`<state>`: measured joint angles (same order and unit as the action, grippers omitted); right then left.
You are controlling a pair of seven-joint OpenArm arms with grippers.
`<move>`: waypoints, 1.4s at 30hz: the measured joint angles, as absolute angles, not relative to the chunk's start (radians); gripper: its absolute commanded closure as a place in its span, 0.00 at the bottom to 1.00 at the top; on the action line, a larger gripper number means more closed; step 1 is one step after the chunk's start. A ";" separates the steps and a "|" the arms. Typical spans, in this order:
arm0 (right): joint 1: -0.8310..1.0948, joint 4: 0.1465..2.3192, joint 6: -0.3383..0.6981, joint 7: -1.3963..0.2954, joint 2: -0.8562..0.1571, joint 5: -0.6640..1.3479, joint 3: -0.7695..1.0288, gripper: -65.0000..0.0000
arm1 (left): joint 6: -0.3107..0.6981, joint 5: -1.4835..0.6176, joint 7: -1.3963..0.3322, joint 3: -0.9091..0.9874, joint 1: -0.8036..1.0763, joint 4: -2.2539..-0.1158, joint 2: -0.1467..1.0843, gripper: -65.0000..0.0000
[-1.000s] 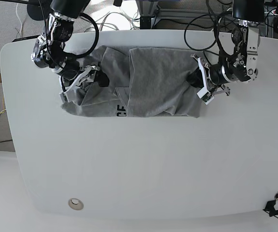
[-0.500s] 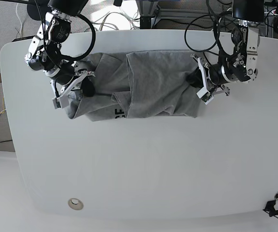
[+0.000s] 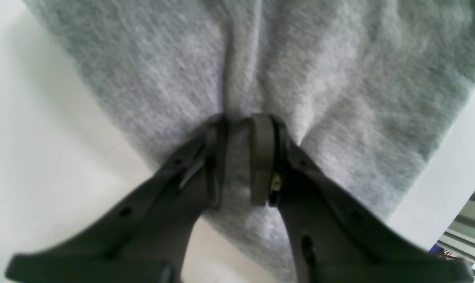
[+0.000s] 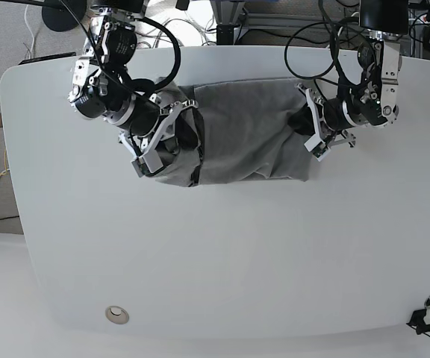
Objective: Fold the T-shirt properly
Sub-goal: 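Fold the other side over toward the left gripper with the right gripper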
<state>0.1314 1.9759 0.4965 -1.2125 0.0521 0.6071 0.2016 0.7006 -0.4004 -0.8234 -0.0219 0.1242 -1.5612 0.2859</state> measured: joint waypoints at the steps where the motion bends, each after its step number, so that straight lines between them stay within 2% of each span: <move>1: 0.131 1.976 0.496 -1.213 0.063 0.606 0.181 1.00 | 0.701 -0.400 -0.824 -0.022 0.124 -1.561 0.286 0.86; 8: 0.131 1.975 0.494 -1.211 0.158 0.605 0.067 1.00 | 0.701 -0.400 -0.825 -0.021 0.124 -1.561 0.283 0.86; 13: 0.131 1.962 0.494 -1.166 0.147 0.593 -0.014 1.00 | 0.700 -0.400 -0.825 -0.021 0.124 -1.562 0.283 0.86; 17: 0.129 1.864 0.494 -1.106 0.155 0.607 -0.074 1.00 | 0.701 -0.401 -0.825 -0.021 0.124 -1.562 0.283 0.86; 33: -0.019 1.695 0.493 -1.100 0.150 0.607 -0.080 1.00 | 0.700 -0.396 -0.834 -0.019 0.121 -1.564 0.264 0.86; 34: -0.025 1.691 0.493 -1.100 0.150 0.607 -0.080 0.99 | 0.699 -0.397 -0.833 -0.019 0.122 -1.564 0.263 0.86; 38: -0.035 1.686 0.493 -1.092 0.147 0.606 -0.098 0.86 | 0.700 -0.396 -0.834 -0.019 0.121 -1.564 0.264 0.86; 42: -0.035 1.680 0.485 -1.019 0.141 0.599 -0.226 0.80 | 0.700 -0.396 -0.833 -0.019 0.121 -1.564 0.263 0.86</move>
